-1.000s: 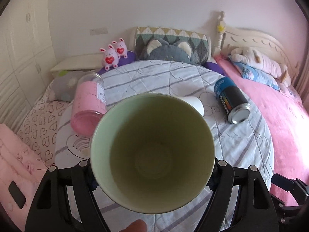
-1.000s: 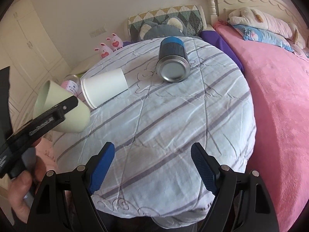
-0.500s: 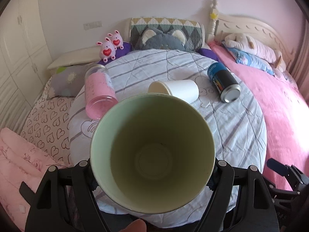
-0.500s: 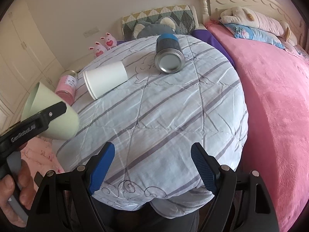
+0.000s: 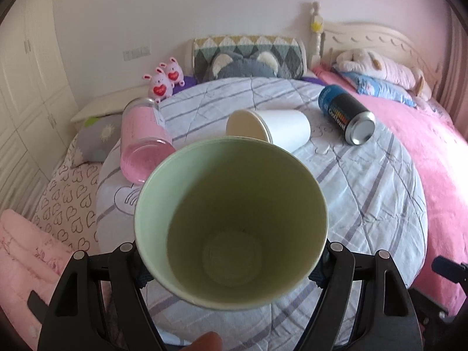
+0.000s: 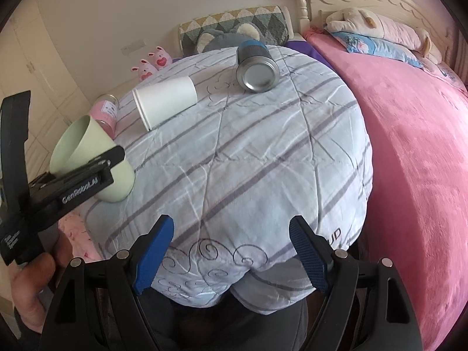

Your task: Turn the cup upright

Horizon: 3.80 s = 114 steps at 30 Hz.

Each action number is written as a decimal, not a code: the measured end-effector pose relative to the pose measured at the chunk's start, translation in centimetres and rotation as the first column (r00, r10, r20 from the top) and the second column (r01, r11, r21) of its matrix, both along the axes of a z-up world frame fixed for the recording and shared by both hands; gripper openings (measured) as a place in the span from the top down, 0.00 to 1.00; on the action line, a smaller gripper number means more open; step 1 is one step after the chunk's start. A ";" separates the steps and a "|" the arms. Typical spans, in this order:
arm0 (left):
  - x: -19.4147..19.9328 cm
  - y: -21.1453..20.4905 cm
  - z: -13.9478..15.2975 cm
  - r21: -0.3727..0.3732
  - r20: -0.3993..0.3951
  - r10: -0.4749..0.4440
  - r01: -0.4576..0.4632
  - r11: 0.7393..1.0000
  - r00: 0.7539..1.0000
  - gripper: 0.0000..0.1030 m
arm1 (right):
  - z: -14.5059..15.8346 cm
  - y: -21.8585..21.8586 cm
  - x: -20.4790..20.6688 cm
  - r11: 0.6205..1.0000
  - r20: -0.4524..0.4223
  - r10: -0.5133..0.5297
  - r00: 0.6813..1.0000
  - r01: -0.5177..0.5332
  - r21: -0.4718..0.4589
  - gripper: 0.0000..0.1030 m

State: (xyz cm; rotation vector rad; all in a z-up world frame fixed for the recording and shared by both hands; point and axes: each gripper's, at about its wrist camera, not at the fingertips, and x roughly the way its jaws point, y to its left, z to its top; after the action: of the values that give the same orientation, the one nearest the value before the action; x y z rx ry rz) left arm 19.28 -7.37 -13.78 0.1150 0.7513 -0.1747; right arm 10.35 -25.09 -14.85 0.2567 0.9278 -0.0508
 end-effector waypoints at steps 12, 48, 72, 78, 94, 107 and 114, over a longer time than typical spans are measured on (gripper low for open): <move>-0.5 -1.0 -1.2 0.063 0.222 -0.066 0.053 0.997 0.973 0.21 | -0.1 1.3 -1.1 0.998 -0.015 -0.027 1.000 0.026 -0.058 0.20; -11.9 5.5 8.4 -0.052 0.271 0.007 0.008 0.999 0.963 0.00 | 7.6 3.2 -6.0 0.997 0.242 0.013 0.970 0.004 -0.071 0.20; -22.1 9.2 11.9 0.019 0.163 0.129 -0.134 0.991 0.978 0.00 | 11.3 7.3 -12.1 0.982 0.354 0.123 0.927 -0.063 -0.175 0.20; -22.4 8.9 11.9 0.024 0.165 0.122 -0.127 0.992 0.979 0.00 | 11.8 8.3 -12.5 0.978 0.364 0.146 0.920 -0.078 -0.195 0.20; -22.5 8.8 11.9 0.018 0.153 0.118 -0.122 0.992 0.981 0.00 | 12.0 7.7 -12.7 0.981 0.363 0.132 0.922 -0.068 -0.184 0.20; -22.4 8.7 11.9 0.020 0.151 0.121 -0.125 0.992 0.981 0.00 | 11.8 7.7 -12.5 0.981 0.357 0.135 0.924 -0.074 -0.179 0.20; -22.4 8.6 11.3 0.025 0.148 0.128 -0.133 0.991 0.981 0.00 | 11.3 7.8 -12.2 0.981 0.349 0.138 0.927 -0.080 -0.174 0.20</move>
State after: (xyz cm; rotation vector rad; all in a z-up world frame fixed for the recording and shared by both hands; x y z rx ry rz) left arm -3.09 1.19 -2.52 0.1101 0.6132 -0.0276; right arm -1.90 -17.31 -3.56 0.0624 0.5667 0.0261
